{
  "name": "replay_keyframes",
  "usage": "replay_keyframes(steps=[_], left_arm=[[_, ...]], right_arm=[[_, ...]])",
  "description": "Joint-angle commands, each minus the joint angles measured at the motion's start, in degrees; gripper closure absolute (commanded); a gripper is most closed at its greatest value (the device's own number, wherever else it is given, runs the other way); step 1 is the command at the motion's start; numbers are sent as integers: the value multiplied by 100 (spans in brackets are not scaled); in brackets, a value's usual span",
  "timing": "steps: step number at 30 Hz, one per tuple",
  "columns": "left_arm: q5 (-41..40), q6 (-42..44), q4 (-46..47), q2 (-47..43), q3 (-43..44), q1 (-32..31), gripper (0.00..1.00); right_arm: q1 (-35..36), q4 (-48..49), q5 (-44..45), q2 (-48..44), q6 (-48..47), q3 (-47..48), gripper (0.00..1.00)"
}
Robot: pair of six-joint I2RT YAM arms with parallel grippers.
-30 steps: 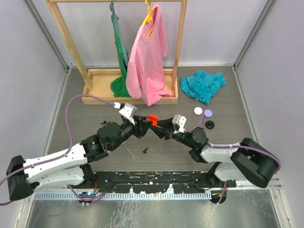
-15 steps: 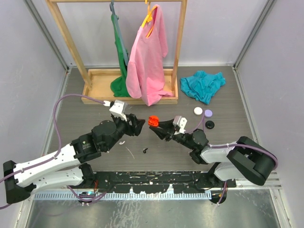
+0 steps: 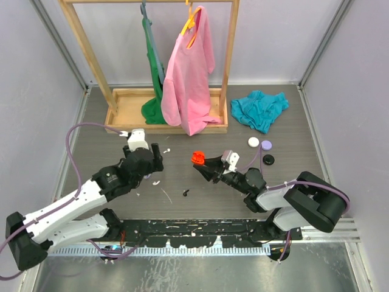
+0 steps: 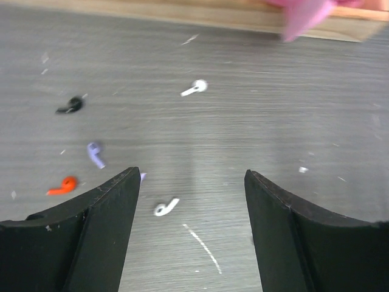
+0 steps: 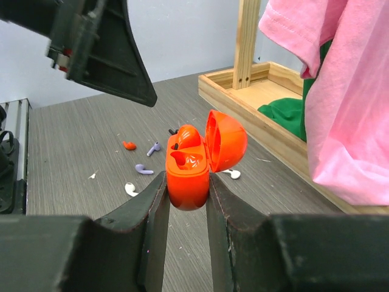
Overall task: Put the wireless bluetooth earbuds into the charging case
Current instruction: Pick up the earbud from the center of the board.
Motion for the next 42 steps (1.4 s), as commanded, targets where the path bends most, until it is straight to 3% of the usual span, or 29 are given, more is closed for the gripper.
replay_keyframes(steps=[1, 8, 14, 21, 28, 42], left_arm=[[460, -658, -516, -185, -353, 822, 29], [1023, -749, -674, -286, -858, 2069, 24], [1915, -633, -181, -139, -1255, 3166, 23], [2607, -252, 417, 346, -1322, 3948, 23], [2856, -82, 598, 917, -1114, 4314, 23], [2873, -127, 318, 1309, -1147, 4330, 22]], right_arm=[[60, 475, 170, -126, -107, 7, 94], [144, 372, 238, -185, -256, 18, 94], [219, 295, 281, -201, -353, 36, 94], [246, 222, 264, -208, -368, 58, 94], [269, 147, 255, -214, -408, 83, 94], [316, 16, 152, -188, -477, 142, 94]])
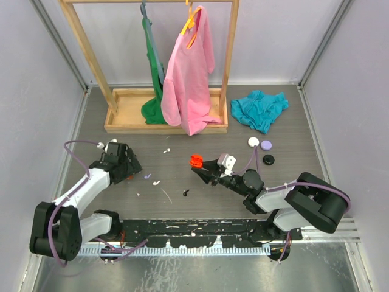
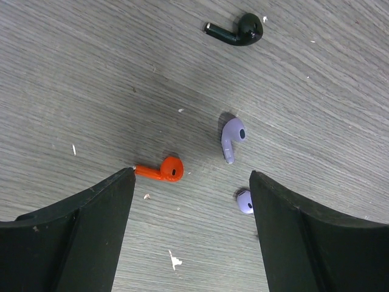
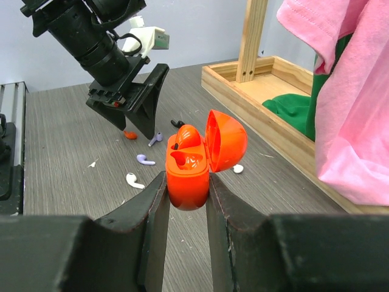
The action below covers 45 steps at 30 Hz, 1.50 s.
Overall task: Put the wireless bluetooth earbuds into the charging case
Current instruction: Pick up the earbud from the center of the board.
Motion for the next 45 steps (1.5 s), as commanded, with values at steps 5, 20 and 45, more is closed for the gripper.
replay_keyframes(steps=[5, 20, 45], left_arm=[[374, 10, -194, 6, 227, 33, 25], [84, 401, -152, 133, 744, 40, 21], [1147, 53, -771, 537, 505, 33, 27]], right_arm=[[43, 267, -13, -127, -118, 142, 94], [56, 142, 13, -179, -176, 164, 94], [93, 100, 34, -232, -218, 177, 94]])
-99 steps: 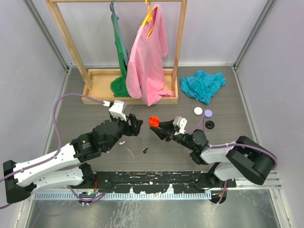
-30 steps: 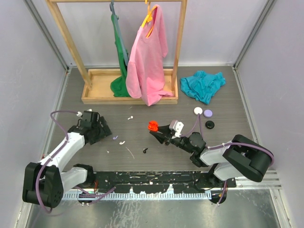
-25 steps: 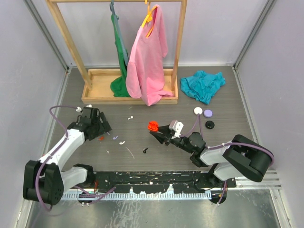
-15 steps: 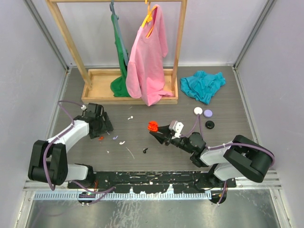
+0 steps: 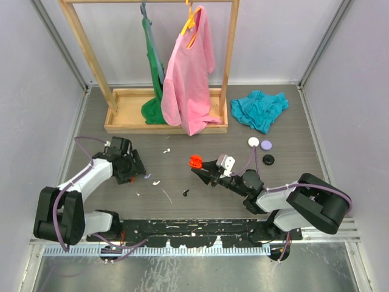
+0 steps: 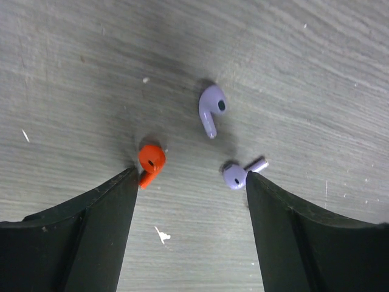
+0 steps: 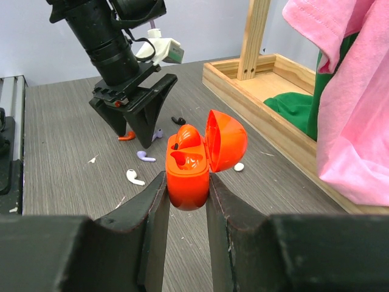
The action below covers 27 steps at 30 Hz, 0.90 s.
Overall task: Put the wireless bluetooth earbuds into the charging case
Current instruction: Pick up the earbud from the center of the board.
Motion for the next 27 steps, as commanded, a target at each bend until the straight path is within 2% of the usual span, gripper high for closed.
replay_keyframes(steps=[1, 6, 10, 16, 27], left_arm=[[347, -195, -242, -342, -56, 29, 28], [-138, -111, -561, -501, 196, 29, 30], [-371, -97, -635, -484, 339, 29, 39], [-522, 44, -660, -57, 561, 32, 49], [-683, 210, -644, 391, 697, 24, 58]], right_arm=[[43, 275, 30, -151, -100, 161, 94], [60, 234, 28, -155, -109, 176, 94], [61, 228, 49, -164, -121, 175, 94], [69, 203, 49, -169, -131, 185, 94], [96, 170, 66, -130, -158, 204, 94]])
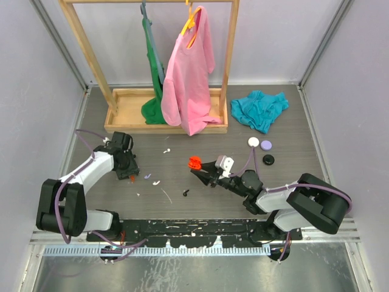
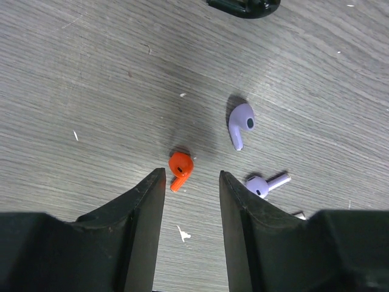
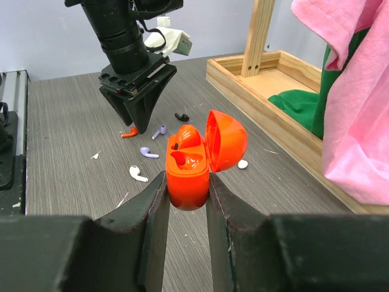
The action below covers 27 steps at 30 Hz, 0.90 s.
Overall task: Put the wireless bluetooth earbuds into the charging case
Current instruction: Pick up the earbud from the center of the board.
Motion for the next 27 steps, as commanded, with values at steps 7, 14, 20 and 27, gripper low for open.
replay_keyframes(steps=[7, 14, 20, 27], left_arm=[[-140, 197, 92, 381, 246, 29, 63], [-139, 273, 80, 580, 329, 29, 68], [-75, 279, 4, 536, 303, 29, 73], [-79, 264, 22, 386, 275, 29, 84]], right_arm=[[51, 226, 68, -143, -136, 207, 94], [54, 209, 66, -125, -137, 214, 94], [54, 214, 111, -106, -148, 225, 94], [60, 186, 116, -101, -156, 226, 94]])
